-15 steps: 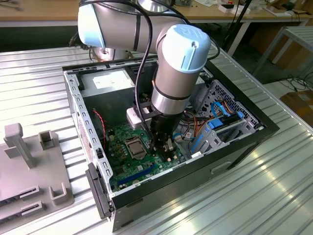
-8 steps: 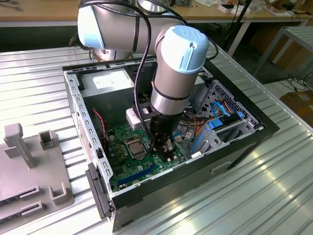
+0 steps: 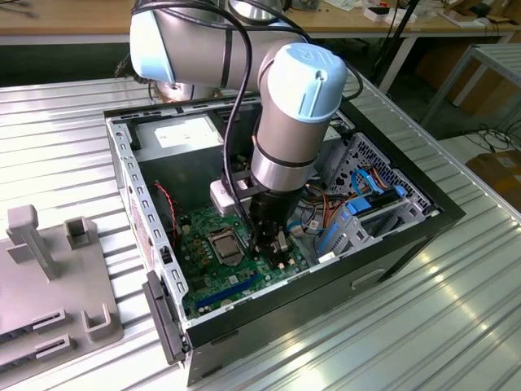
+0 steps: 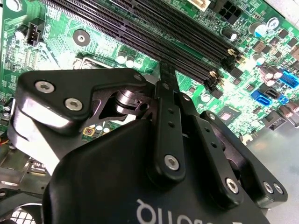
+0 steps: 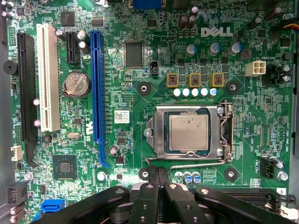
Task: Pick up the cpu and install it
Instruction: 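Install the first cpu locking lever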
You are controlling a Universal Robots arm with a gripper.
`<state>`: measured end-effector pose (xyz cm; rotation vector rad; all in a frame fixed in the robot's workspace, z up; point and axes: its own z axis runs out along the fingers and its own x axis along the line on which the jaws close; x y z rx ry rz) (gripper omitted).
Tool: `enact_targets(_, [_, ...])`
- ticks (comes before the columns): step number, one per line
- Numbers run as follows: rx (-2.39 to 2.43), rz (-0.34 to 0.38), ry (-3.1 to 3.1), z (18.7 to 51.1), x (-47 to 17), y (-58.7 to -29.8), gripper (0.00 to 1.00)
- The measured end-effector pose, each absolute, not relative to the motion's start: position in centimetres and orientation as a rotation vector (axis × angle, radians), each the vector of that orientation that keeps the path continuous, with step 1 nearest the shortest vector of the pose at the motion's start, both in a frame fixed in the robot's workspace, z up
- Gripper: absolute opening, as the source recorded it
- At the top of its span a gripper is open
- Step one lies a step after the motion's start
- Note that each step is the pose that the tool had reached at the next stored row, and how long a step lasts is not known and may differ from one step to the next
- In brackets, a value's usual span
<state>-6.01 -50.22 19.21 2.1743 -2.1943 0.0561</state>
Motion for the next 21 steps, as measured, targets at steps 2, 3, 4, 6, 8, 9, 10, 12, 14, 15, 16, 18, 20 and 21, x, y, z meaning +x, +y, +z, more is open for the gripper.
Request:
enact_targets(2, [2.176, 0.056, -2.194, 19.3, -6.0, -50.2, 0.11])
enact_targets(3, [2.176, 0.056, -2.195, 19.4, -6.0, -50.2, 0.11])
enact_targets(4, [2.177, 0.055, -2.196, 19.5, -6.0, -50.2, 0.11])
enact_targets(6, [2.177, 0.055, -2.196, 19.6, -6.0, -50.2, 0.11])
enact_targets(8, [2.178, 0.055, -2.196, 19.8, -6.0, -50.2, 0.11])
enact_targets(9, [2.178, 0.054, -2.197, 20.0, -6.0, -50.2, 0.11])
enact_targets(10, [2.178, 0.054, -2.197, 20.1, -6.0, -50.2, 0.11])
enact_targets(12, [2.177, 0.055, -2.196, 20.5, -6.0, -50.2, 0.11])
enact_targets(14, [2.177, 0.055, -2.196, 20.7, -6.0, -50.2, 0.11])
enact_targets(15, [2.177, 0.055, -2.196, 20.9, -6.0, -50.2, 0.11])
enact_targets(16, [2.177, 0.055, -2.196, 21.0, -6.0, -50.2, 0.11])
enact_targets(18, [2.177, 0.055, -2.196, 21.1, -6.0, -50.2, 0.11])
enact_targets(20, [2.177, 0.055, -2.196, 21.3, -6.0, -50.2, 0.11])
enact_targets(21, [2.177, 0.055, -2.196, 21.3, -6.0, -50.1, 0.11])
